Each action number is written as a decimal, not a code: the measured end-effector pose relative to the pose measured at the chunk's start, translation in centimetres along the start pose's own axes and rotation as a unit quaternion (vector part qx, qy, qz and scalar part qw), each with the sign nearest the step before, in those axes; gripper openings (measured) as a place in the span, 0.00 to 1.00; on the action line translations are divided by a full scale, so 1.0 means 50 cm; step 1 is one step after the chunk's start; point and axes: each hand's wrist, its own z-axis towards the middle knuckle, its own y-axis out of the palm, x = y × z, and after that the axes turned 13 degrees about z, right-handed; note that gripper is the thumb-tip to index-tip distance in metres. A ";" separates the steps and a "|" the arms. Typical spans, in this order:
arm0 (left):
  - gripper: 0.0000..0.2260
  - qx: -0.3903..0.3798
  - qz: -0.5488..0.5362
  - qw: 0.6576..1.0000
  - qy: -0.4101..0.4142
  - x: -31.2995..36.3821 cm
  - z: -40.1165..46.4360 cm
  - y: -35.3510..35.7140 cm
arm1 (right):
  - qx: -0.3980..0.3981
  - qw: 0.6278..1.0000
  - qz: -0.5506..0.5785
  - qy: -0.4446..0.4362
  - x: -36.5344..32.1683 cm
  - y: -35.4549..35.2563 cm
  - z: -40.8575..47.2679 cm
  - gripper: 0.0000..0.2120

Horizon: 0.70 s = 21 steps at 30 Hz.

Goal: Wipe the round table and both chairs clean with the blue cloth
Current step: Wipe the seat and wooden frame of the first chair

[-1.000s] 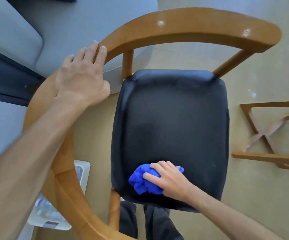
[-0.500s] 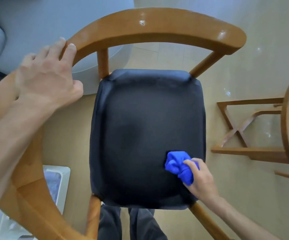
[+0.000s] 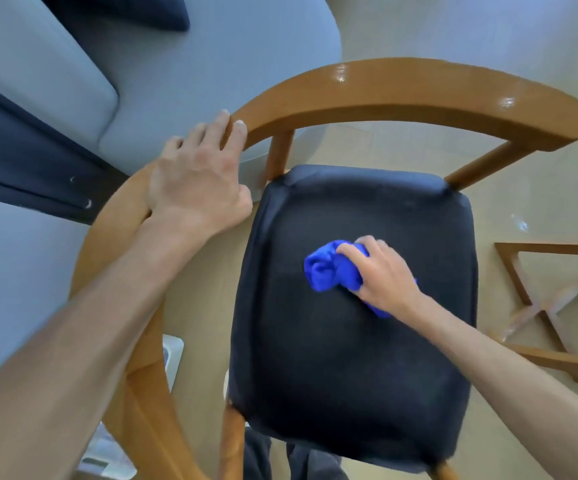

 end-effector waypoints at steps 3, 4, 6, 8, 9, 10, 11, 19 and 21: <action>0.30 0.002 0.000 1.000 -0.007 0.002 0.001 0.004 | 0.092 0.987 0.004 0.128 -0.029 0.004 0.199 0.25; 0.30 0.004 0.001 1.000 -0.009 0.003 0.002 0.004 | 0.113 0.979 0.013 0.167 -0.043 0.008 0.241 0.25; 0.30 0.005 -0.001 1.000 -0.010 0.005 0.003 0.005 | 0.128 0.973 0.004 0.193 -0.075 0.026 0.276 0.24; 0.30 -0.001 -0.004 1.000 -0.013 0.008 0.003 0.007 | 0.113 0.982 -0.028 0.152 -0.122 0.060 0.252 0.23; 0.30 -0.002 -0.006 1.000 -0.016 0.008 0.004 0.007 | 0.109 0.987 -0.037 0.111 -0.151 0.086 0.219 0.21; 0.31 -0.003 -0.009 1.000 -0.018 0.007 0.005 0.005 | 0.100 0.992 -0.037 0.061 -0.186 0.114 0.175 0.20; 0.31 -0.005 -0.013 1.000 -0.018 0.007 0.004 0.003 | 0.058 0.998 -0.030 0.005 -0.226 0.146 0.116 0.21; 0.30 -0.016 -0.003 1.000 -0.009 0.009 -0.004 -0.007 | -0.265 0.913 -0.069 -0.303 -0.300 0.225 -0.127 0.21; 0.30 -0.012 -0.001 1.000 -0.010 0.006 -0.004 -0.004 | -0.175 0.937 -0.115 -0.280 -0.283 0.180 0.007 0.20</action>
